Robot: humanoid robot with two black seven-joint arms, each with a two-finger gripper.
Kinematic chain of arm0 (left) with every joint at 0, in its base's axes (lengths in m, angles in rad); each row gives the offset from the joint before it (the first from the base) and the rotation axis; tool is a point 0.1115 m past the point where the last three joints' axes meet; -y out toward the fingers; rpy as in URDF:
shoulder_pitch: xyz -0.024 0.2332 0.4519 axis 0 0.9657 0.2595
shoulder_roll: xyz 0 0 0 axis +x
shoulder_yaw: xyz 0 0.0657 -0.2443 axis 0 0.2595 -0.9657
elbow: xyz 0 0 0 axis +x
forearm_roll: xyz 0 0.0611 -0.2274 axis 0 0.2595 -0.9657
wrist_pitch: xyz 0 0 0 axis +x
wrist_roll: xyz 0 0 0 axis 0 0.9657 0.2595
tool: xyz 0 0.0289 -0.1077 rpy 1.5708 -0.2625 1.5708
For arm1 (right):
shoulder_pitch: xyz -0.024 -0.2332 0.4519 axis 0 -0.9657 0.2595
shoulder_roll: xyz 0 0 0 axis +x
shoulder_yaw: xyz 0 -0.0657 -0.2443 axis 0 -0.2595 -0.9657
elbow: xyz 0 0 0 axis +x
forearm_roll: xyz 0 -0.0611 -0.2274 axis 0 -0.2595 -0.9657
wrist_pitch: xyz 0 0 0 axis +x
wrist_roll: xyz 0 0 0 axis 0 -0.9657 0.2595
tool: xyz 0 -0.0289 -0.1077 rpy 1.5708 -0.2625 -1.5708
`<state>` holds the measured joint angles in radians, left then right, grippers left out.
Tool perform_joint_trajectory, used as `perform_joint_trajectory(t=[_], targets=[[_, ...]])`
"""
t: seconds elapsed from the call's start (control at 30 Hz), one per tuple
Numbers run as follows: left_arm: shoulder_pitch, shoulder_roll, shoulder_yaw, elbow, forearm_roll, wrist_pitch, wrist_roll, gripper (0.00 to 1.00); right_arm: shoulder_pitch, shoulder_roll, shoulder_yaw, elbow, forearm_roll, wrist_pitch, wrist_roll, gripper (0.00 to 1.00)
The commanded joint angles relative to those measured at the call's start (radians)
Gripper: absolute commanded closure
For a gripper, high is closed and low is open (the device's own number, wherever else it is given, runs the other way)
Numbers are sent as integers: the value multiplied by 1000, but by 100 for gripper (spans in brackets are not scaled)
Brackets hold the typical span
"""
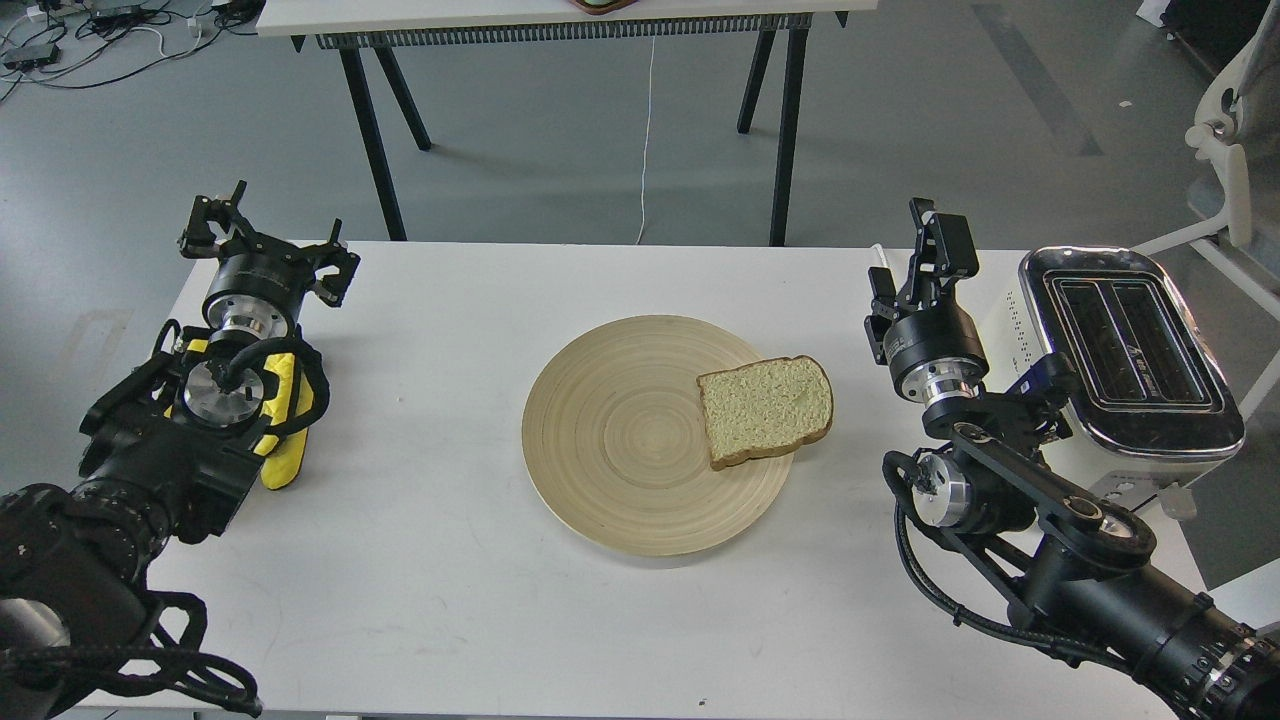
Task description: Put bread in toaster with right arm
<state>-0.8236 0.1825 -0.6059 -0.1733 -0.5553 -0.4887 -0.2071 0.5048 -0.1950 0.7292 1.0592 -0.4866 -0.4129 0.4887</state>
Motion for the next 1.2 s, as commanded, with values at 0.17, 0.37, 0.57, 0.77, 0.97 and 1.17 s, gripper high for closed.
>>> perform_joint_trajectory(t=[0.17,0.37,0.57,0.77,0.97,1.17], targets=[[0,0,0,0,0,0,0,0,0,-93,-204,74,-101,-76,0,3],[0,0,0,0,0,0,0,0,-2,-170,-263,79,-101,-76,0,3],[0,0,0,0,0,0,0,0,-11,-230,-280,71,-102,-76,0,3],[-2,0,0,0,0,0,0,0,-8,-227,-393,38,-102,-76,0,3],[0,0,0,0,0,0,0,0,-20,-202,-402,-42,-102,-76,0,3],[0,0,0,0,0,0,0,0,-22,-152,-439,-62,-104,-76,0,4]])
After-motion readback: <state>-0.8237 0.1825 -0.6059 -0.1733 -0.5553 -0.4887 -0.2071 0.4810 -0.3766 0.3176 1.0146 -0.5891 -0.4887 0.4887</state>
